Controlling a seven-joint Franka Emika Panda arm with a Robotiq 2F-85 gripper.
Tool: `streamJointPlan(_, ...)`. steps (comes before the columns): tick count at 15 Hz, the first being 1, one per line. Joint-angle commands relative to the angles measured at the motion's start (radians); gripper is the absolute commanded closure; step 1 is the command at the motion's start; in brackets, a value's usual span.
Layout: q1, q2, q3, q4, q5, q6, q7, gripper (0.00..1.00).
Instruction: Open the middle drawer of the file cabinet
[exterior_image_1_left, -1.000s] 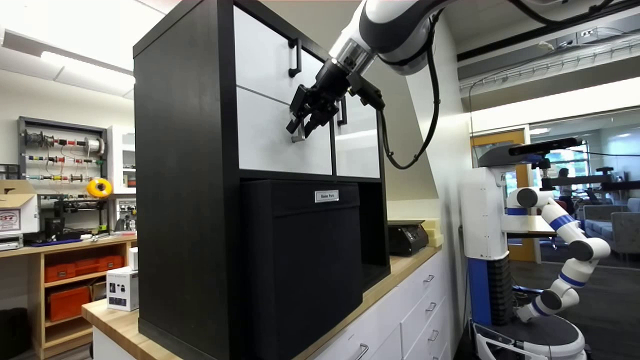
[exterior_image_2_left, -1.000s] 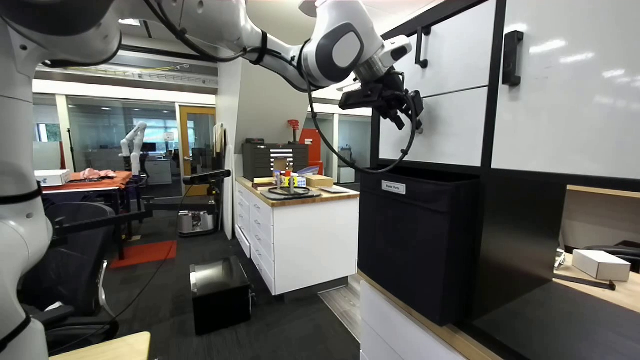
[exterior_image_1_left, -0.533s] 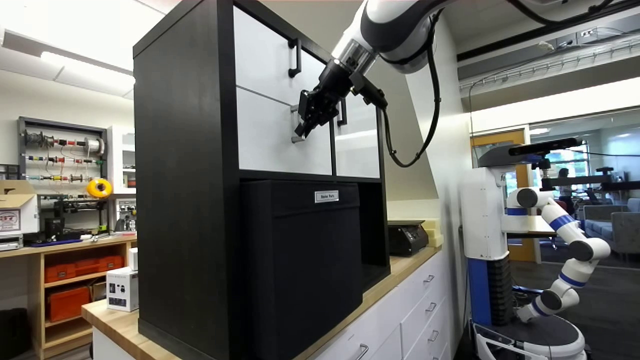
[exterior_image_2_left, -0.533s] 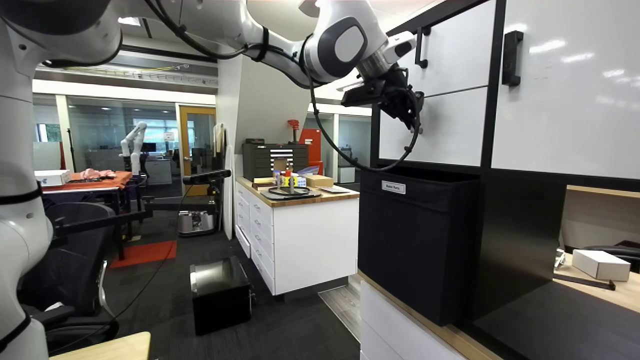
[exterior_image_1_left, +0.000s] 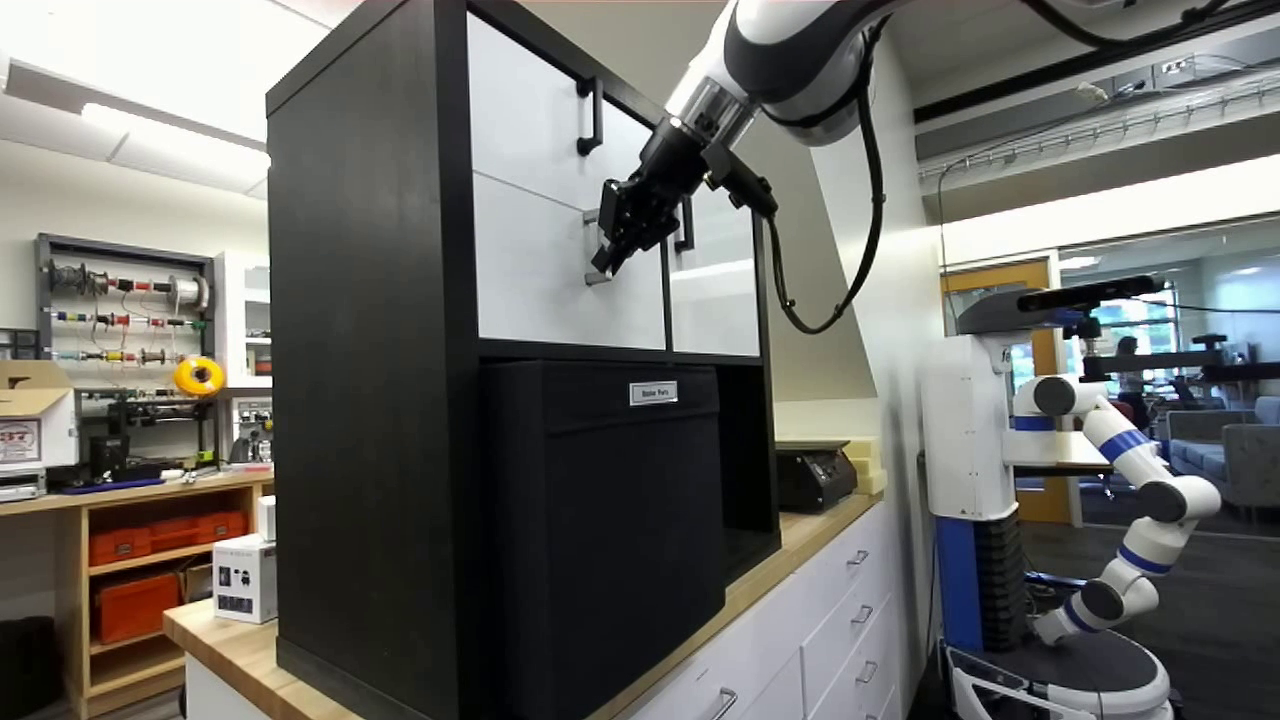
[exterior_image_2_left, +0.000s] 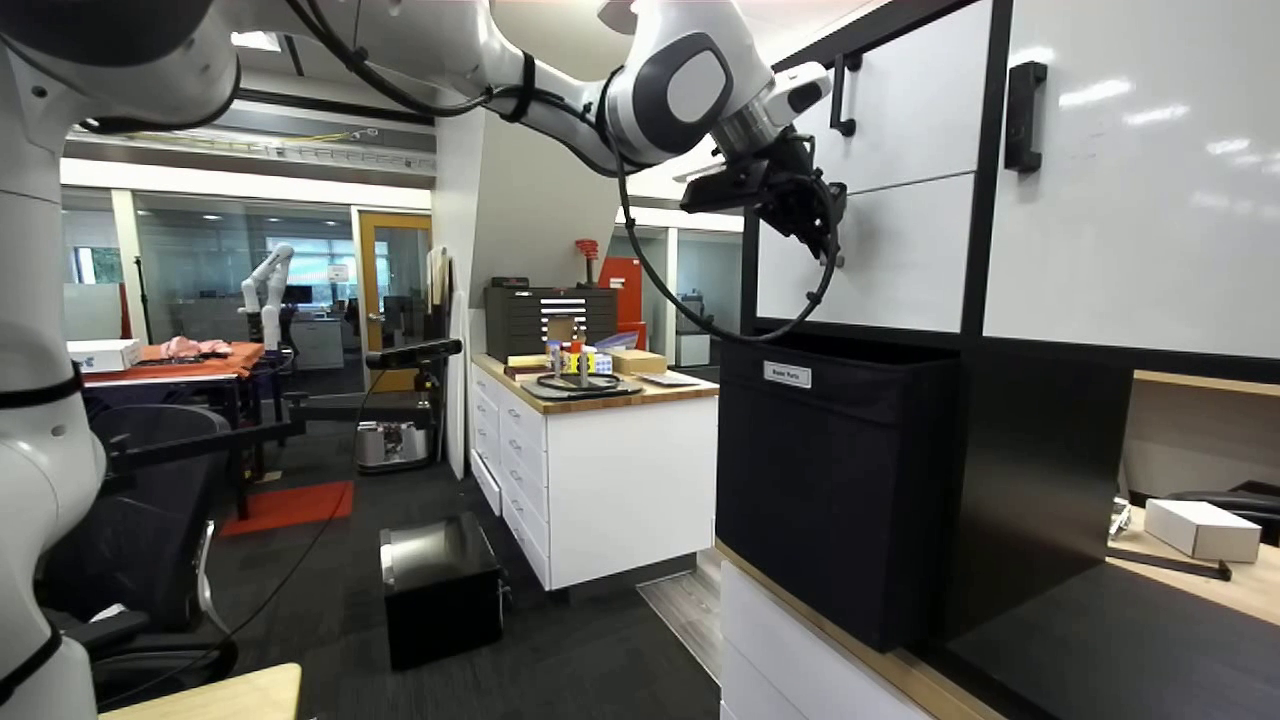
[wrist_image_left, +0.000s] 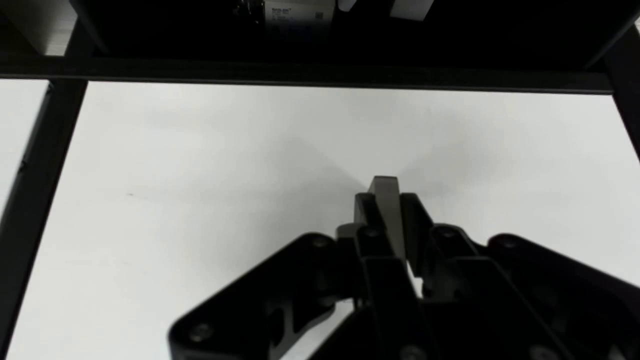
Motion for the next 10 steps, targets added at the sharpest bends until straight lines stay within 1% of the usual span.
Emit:
streamJointPlan(1,0.001,-0.082,-0.004,-0.113,0.006,-0.038,0.004,0.95)
streamJointPlan(10,-0.002,-0.275,-0.013,-0.358,0.016,-0.072,0.008,0.96)
